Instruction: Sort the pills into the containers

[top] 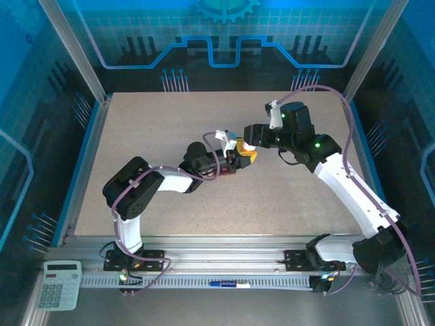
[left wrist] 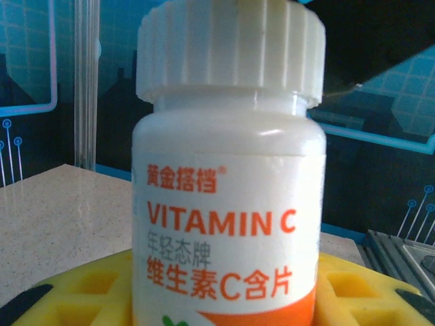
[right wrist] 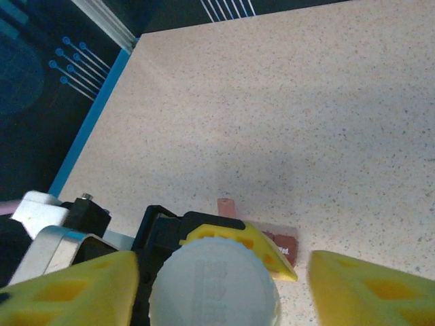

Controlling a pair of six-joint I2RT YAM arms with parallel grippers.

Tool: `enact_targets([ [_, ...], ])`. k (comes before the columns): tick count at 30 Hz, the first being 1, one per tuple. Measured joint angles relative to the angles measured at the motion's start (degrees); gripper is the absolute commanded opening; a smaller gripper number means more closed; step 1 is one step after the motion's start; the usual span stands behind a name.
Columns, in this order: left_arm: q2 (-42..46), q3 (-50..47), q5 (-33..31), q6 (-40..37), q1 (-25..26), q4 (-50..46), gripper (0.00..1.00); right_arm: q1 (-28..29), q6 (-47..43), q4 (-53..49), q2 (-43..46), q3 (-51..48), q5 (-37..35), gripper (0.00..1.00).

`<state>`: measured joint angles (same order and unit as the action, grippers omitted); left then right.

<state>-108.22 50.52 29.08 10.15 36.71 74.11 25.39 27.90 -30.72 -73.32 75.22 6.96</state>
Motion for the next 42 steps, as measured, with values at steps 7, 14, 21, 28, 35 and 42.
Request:
enact_targets([
  [7,0.0,0.0,0.2,0.3,0.0,1.7,0.00,-2.6,-4.4,-1.6,1.1,4.2,4.7,0.84],
  [14,0.0,0.0,2.5,1.9,0.0,2.8,0.00,-8.5,-12.4,-1.7,1.8,3.1,13.1,0.85],
  [21,0.0,0.0,4.1,3.1,-0.1,3.0,0.00,-9.3,-18.2,-3.1,-0.4,2.8,21.0,0.85],
  [28,0.0,0.0,4.4,3.5,-0.1,3.0,0.00,-9.3,-19.8,-3.8,-2.1,2.8,23.8,0.79],
  [35,0.0,0.0,4.4,3.5,-0.1,3.0,0.00,-9.3,-20.4,-4.1,-2.8,2.8,24.8,0.70],
  [42,0.0,0.0,4.4,3.5,-0.1,3.0,0.00,-8.6,-20.5,-4.4,-3.6,2.8,24.8,0.53],
])
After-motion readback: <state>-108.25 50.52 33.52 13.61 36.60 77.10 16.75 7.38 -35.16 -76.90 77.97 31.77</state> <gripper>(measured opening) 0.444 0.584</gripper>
